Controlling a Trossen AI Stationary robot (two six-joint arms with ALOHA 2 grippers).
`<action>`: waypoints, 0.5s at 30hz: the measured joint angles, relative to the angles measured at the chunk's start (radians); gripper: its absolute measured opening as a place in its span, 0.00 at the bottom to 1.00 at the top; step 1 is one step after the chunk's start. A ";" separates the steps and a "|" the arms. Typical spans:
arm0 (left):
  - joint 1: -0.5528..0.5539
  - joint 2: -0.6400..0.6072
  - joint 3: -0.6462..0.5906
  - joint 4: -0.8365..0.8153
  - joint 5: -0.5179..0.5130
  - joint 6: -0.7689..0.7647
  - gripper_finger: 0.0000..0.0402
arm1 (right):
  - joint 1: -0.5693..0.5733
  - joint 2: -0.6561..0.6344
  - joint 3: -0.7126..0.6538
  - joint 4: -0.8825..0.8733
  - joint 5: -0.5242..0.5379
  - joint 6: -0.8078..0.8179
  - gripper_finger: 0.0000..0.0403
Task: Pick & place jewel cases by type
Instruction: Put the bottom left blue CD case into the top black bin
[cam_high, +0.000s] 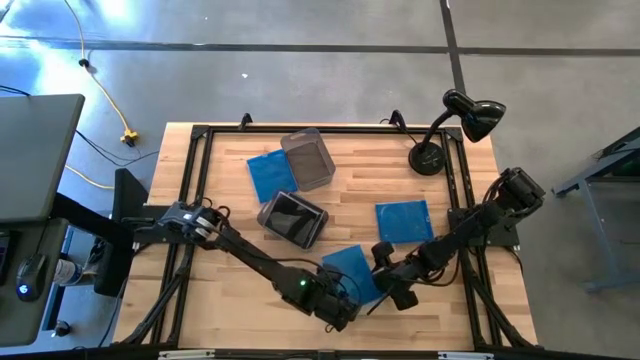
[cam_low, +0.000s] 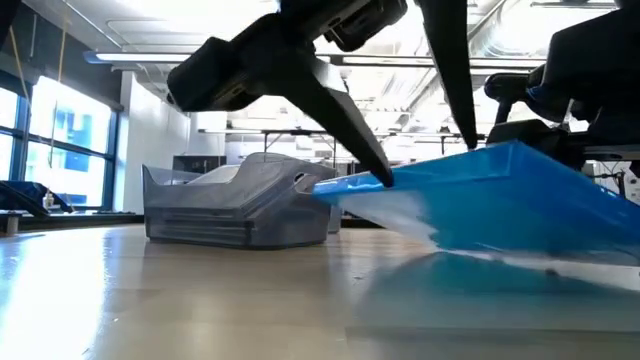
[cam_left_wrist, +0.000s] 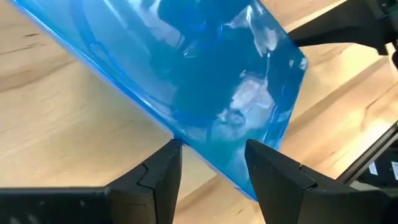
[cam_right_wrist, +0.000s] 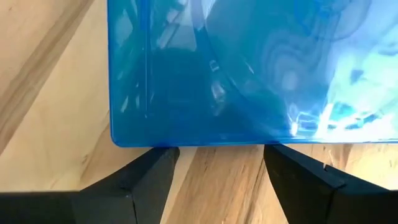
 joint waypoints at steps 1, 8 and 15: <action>0.000 -0.001 0.000 0.000 0.000 0.000 0.43 | -0.002 0.000 -0.001 0.003 -0.003 0.000 0.61; 0.032 -0.026 0.001 0.002 0.026 -0.008 0.43 | -0.004 0.000 -0.004 0.024 -0.016 0.014 0.61; 0.101 -0.032 0.001 -0.022 0.176 -0.005 0.43 | -0.006 0.000 -0.004 0.023 -0.006 0.041 0.61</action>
